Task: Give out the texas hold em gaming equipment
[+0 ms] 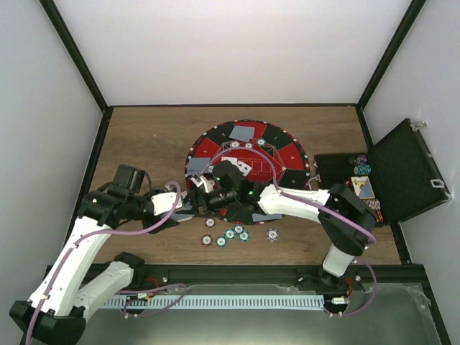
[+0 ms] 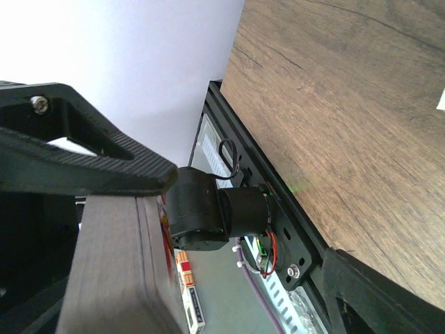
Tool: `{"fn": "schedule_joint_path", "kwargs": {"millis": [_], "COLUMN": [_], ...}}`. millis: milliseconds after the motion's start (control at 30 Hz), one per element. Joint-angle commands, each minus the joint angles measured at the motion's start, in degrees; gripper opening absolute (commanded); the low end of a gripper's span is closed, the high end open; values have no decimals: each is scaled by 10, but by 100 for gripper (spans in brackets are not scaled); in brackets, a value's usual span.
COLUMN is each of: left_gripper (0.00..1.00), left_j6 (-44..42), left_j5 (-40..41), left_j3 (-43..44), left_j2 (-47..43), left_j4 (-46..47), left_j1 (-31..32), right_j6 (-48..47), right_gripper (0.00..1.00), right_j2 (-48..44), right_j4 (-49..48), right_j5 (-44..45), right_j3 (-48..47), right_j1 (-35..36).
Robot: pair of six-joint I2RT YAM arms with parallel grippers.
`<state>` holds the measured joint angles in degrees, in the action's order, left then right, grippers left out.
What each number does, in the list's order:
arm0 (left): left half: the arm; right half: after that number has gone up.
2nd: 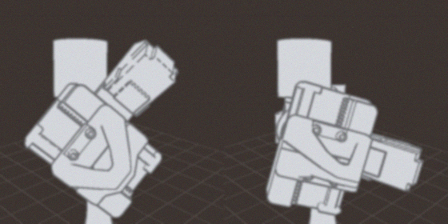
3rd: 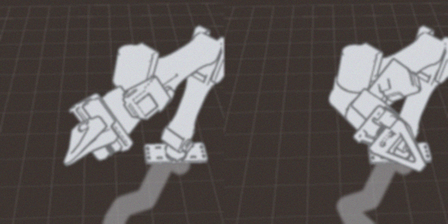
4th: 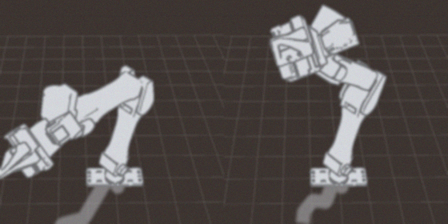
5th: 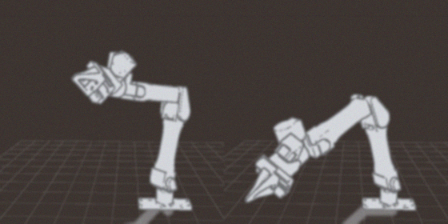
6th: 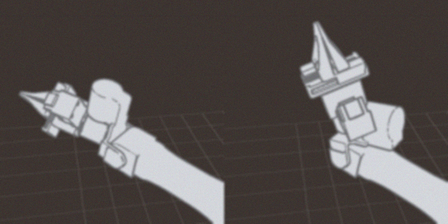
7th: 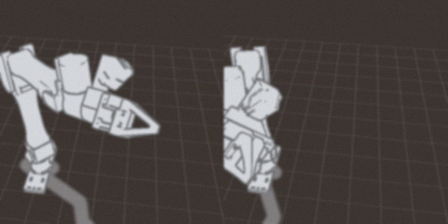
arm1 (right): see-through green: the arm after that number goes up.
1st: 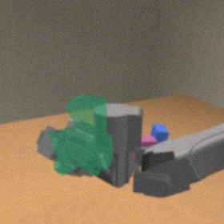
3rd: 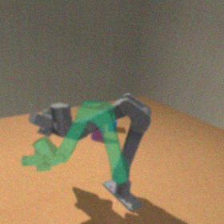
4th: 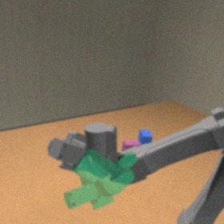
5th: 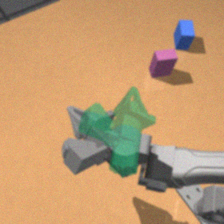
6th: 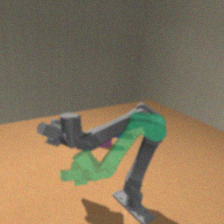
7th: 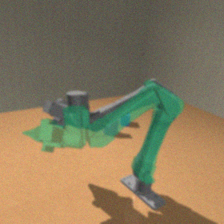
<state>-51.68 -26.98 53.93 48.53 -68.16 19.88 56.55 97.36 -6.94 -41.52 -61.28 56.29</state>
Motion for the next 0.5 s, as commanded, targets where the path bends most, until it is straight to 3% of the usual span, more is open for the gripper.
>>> {"fn": "schedule_joint_path", "kwargs": {"millis": [0, 300, 467], "left_gripper": [10, 10, 10], "left_j6": [-5, -4, -4], "left_j5": [-14, -12, -11], "left_j3": [15, 17, 13], "left_j2": [-8, -8, -7], "left_j4": [10, 10, 12], "left_j1": [-1, -1, -2], "right_j6": [-3, -14, -10], "right_gripper": [76, 66, 50], "right_j2": [-24, -60, -78], "right_j4": [5, 21, 15], "right_j5": [1, 8, 4], "right_j3": [45, 63, 60], "right_j1": [-18, -29, -30]}}
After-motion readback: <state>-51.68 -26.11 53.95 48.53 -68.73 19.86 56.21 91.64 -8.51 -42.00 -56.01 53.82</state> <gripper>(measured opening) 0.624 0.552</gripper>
